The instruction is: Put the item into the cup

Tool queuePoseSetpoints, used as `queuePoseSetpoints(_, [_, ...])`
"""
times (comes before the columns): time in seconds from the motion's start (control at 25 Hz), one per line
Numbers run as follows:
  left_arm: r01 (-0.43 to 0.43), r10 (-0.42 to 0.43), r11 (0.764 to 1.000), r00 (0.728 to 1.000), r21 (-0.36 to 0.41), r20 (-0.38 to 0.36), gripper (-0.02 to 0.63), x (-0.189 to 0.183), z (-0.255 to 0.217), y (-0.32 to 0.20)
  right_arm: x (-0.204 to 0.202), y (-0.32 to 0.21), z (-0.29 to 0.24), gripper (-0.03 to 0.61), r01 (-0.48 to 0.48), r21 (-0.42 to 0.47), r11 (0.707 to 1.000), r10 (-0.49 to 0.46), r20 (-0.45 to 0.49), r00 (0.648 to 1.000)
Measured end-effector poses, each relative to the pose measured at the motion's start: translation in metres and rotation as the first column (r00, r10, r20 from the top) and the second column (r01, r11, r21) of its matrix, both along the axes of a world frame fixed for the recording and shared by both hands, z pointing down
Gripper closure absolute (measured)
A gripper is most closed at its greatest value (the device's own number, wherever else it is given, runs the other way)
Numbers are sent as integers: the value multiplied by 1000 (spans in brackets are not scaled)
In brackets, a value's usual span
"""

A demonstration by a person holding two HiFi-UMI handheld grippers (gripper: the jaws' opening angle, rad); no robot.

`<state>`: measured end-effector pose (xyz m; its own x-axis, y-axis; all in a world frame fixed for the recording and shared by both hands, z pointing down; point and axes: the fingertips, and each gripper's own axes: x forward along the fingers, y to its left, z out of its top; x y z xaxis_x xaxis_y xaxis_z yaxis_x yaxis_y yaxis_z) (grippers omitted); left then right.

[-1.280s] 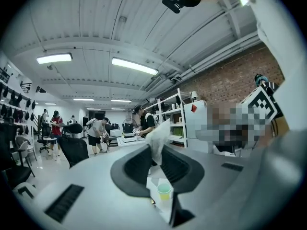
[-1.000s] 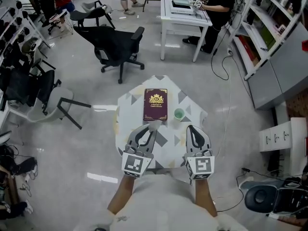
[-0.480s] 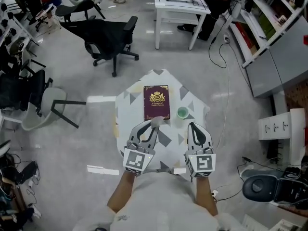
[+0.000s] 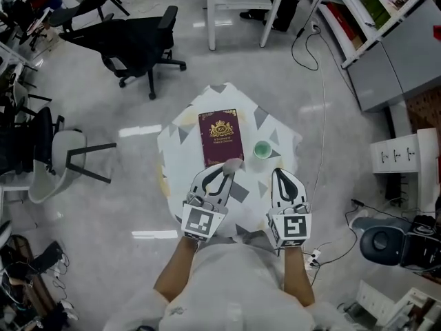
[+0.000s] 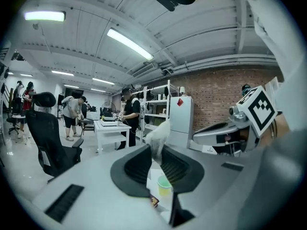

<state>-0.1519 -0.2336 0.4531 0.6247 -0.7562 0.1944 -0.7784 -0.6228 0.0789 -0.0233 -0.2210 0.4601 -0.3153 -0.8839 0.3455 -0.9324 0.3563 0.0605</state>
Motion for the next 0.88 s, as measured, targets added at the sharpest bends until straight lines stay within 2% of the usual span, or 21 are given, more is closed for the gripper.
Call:
queuePoseSetpoints(0.48, [-82,82,995,997,-51,5,557,31,29,-19,20,-7,31,566,-61,-53,997,60,-22,998])
queuePoseSetpoints(0.88, [-50,55,995,997,-83,51,557,61,53,-32,37,-23,51,565,15,-88,996,-14,5,1000])
